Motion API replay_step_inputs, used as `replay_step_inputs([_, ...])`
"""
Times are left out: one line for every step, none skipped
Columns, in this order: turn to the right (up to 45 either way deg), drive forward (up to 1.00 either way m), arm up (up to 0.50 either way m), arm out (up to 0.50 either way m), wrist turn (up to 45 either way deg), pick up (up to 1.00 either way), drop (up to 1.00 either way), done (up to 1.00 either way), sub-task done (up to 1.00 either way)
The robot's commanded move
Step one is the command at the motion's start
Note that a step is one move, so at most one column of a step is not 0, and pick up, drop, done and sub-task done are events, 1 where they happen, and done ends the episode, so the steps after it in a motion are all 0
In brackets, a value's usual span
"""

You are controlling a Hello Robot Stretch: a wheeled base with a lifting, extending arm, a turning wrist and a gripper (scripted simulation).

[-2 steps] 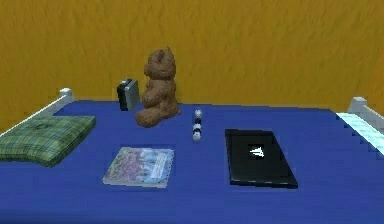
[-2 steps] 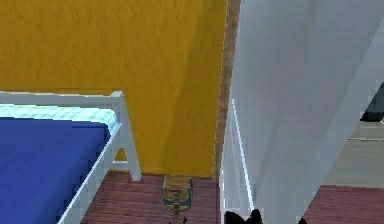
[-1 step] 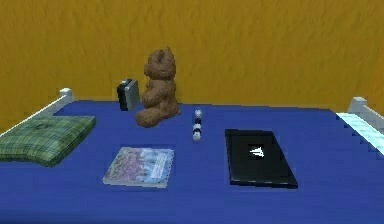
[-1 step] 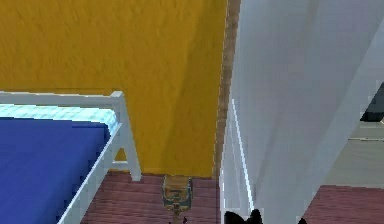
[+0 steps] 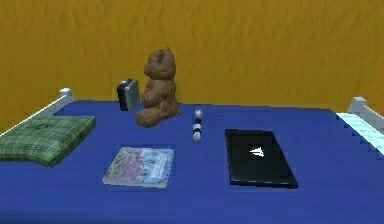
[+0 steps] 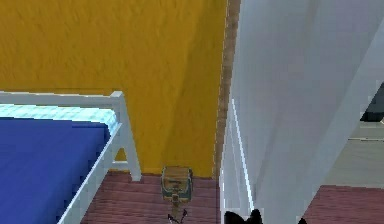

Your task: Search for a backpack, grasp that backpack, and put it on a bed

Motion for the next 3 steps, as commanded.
replay_step_inputs([0.0, 0.00, 0.50, 0.00, 0.0, 0.00, 0.00, 0.00, 0.00])
replay_step_inputs([0.0, 0.00, 0.48, 0.00, 0.0, 0.00, 0.00, 0.00, 0.00])
replay_step_inputs([0.0, 0.00, 0.00, 0.00, -45.0, 0.00, 0.00, 0.00, 0.00])
